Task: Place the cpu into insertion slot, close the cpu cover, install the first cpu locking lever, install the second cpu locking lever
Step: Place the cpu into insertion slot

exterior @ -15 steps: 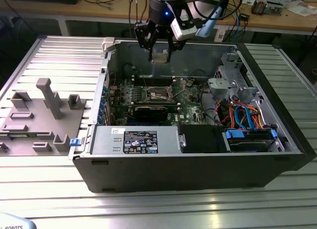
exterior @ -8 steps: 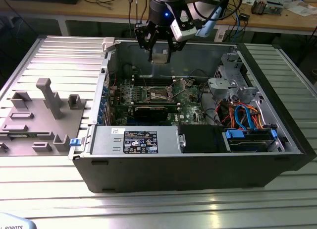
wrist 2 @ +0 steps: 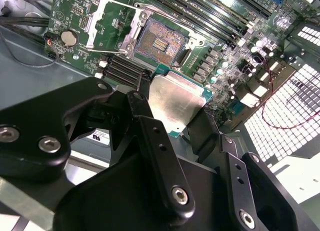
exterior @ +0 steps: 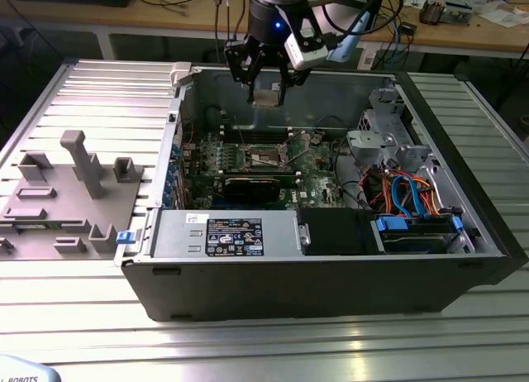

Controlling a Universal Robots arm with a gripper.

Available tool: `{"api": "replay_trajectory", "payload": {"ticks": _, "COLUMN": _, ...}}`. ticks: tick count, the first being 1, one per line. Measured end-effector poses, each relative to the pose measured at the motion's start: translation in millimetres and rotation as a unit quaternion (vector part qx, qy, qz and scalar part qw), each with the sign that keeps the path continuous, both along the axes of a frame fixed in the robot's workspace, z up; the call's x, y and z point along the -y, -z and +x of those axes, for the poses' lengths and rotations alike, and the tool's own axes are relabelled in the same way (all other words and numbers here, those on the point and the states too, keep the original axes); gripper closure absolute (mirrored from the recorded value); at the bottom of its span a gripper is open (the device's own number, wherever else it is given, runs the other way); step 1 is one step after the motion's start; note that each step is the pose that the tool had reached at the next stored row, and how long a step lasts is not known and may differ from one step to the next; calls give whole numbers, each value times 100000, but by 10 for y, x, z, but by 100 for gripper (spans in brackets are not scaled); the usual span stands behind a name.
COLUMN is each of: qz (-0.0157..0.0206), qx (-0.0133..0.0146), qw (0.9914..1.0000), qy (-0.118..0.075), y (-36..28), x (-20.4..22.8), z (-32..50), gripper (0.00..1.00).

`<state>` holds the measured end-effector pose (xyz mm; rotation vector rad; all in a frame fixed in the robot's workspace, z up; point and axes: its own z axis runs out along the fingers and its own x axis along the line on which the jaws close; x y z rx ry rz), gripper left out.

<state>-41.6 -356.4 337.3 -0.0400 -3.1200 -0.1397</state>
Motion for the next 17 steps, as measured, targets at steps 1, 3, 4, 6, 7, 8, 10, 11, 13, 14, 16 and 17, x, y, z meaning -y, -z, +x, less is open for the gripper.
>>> {"api": "replay_trajectory", "payload": {"ticks": 1, "qz": 3, "qx": 2, "qw": 100000, "qy": -1, "y": 2, "x": 0, "z": 0, "gripper": 45}}
{"api": "replay_trajectory", "payload": {"ticks": 3, "qz": 1, "qx": 3, "qw": 100000, "qy": 0, "y": 4, "x": 0, "z": 0, "gripper": 45}}
{"api": "replay_trajectory", "payload": {"ticks": 4, "qz": 4, "qx": 2, "qw": 100000, "qy": 0, "y": 6, "x": 0, "z": 0, "gripper": 45}}
{"api": "replay_trajectory", "payload": {"ticks": 6, "qz": -1, "qx": 2, "qw": 100000, "qy": -1, "y": 8, "x": 0, "z": 0, "gripper": 45}}
{"api": "replay_trajectory", "payload": {"ticks": 7, "qz": 3, "qx": 3, "qw": 100000, "qy": 0, "y": 9, "x": 0, "z": 0, "gripper": 45}}
{"api": "replay_trajectory", "payload": {"ticks": 8, "qz": 2, "qx": 4, "qw": 100000, "qy": 0, "y": 11, "x": 0, "z": 0, "gripper": 45}}
{"api": "replay_trajectory", "payload": {"ticks": 10, "qz": -2, "qx": -1, "qw": 100000, "qy": -1, "y": 15, "x": 0, "z": 0, "gripper": 45}}
{"api": "replay_trajectory", "payload": {"ticks": 11, "qz": 2, "qx": 4, "qw": 100000, "qy": -1, "y": 20, "x": 0, "z": 0, "gripper": 45}}
{"api": "replay_trajectory", "payload": {"ticks": 13, "qz": 5, "qx": 4, "qw": 100000, "qy": -1, "y": 25, "x": 0, "z": 0, "gripper": 45}}
{"api": "replay_trajectory", "payload": {"ticks": 14, "qz": 2, "qx": 2, "qw": 100000, "qy": -3, "y": 26, "x": 0, "z": 0, "gripper": 45}}
{"api": "replay_trajectory", "payload": {"ticks": 16, "qz": 3, "qx": 2, "qw": 100000, "qy": -1, "y": 31, "x": 0, "z": 0, "gripper": 45}}
{"api": "replay_trajectory", "payload": {"ticks": 17, "qz": 4, "qx": 3, "qw": 100000, "qy": 0, "y": 34, "x": 0, "z": 0, "gripper": 45}}
